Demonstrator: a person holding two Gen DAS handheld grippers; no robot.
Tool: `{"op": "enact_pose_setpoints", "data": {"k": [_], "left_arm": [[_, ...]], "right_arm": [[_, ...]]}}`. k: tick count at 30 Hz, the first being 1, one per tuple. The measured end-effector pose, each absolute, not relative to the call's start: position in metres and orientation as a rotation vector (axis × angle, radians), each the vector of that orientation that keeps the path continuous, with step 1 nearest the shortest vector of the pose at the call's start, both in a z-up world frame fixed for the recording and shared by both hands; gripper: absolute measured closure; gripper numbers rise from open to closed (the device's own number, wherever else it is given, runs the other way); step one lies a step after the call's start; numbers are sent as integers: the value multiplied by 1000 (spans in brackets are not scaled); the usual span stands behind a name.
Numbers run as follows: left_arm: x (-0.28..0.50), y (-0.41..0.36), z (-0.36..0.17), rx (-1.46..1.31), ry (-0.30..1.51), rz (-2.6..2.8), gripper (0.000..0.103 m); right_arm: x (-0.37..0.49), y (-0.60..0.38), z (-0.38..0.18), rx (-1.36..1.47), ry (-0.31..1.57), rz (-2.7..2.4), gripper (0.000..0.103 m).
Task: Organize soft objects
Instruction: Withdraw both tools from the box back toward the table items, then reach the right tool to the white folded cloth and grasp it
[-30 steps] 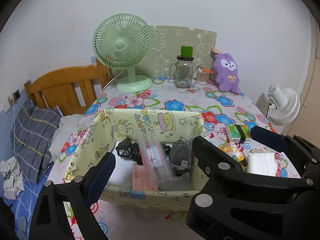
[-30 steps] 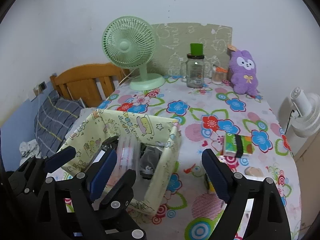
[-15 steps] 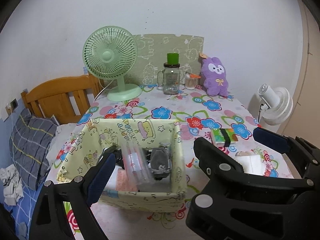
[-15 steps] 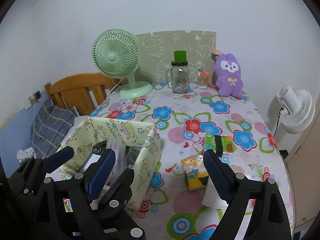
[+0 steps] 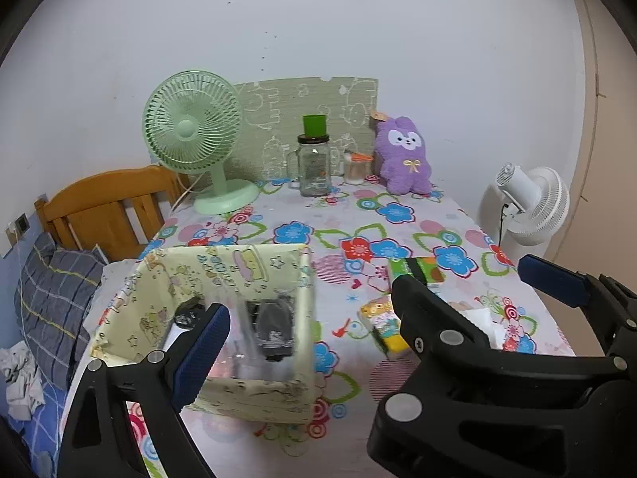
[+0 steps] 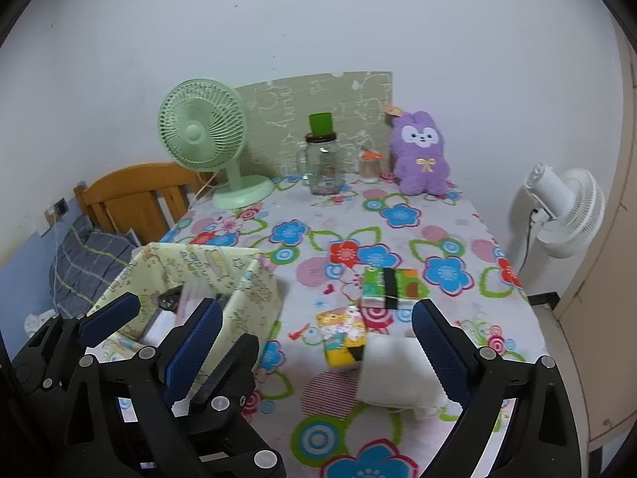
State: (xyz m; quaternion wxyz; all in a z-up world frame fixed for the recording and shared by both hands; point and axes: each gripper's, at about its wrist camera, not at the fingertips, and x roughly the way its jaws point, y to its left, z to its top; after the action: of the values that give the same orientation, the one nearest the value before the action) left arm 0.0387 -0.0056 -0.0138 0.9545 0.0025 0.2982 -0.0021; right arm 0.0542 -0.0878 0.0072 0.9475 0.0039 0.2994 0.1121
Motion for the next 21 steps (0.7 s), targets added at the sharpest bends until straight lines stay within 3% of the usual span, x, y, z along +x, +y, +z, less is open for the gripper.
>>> {"op": "enact_pose_setpoints", "data": {"k": [21], "left_arm": [[41, -53, -38, 17, 629, -84, 0]], "right_arm": [[44, -138, -15, 24, 588, 145, 0]]}}
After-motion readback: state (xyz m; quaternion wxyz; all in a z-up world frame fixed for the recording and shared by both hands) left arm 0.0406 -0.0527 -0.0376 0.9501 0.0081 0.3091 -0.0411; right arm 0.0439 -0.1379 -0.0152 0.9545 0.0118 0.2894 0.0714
